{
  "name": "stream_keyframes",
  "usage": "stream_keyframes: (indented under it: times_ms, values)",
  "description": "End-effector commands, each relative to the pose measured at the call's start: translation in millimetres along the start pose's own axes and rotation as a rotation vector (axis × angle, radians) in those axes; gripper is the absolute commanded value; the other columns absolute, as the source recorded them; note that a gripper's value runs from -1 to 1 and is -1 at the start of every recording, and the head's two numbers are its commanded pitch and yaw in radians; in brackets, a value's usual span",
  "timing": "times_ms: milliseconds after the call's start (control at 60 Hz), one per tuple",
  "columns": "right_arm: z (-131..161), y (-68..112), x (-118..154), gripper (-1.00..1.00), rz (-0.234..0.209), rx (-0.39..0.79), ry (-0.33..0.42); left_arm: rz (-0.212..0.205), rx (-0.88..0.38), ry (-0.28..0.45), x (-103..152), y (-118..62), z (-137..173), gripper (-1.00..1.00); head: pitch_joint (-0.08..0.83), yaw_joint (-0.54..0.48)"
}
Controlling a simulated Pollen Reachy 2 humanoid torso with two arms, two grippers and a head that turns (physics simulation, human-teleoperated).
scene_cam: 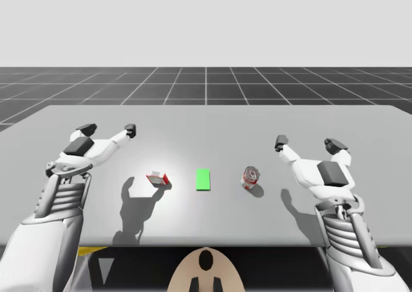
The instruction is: Look at the card. If it is red, pick the object on the left. If it is green, pick the object on the right.
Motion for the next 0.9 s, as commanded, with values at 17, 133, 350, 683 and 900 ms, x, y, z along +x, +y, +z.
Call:
stream_keyframes:
  times_ms: [17, 133, 350, 683, 900]
  values:
    - [0.1, 0.5, 0.6, -1.0, -0.003, -0.011, 0.0, -0.01, -0.005, 0.001, -0.3, -1.6, -0.5, -1.0, 0.582, 0.03]
    - [0.9, 0.6, 1.2, -1.0, 0.022, -0.003, -0.009, -0.011, -0.008, 0.001, -0.1, -2.3, 0.0, -1.0, 0.66, 0.03]
    - [0.9, 0.8, -0.3, -1.0, 0.028, 0.001, -0.002, -0.017, -0.014, -0.011, 1.5, -3.7, 2.5, -1.0, 0.697, 0.03]
    - [0.4, 1.3, -0.3, -1.0, 0.027, 0.014, 0.004, -0.018, -0.017, -0.03, 3.9, -6.5, 6.3, -1.0, 0.703, -0.1]
    - [0.0, 2.2, -1.1, -1.0, 0.028, 0.019, 0.006, -0.019, -0.021, -0.029, 3.7, -9.1, 7.4, -1.0, 0.714, -0.22]
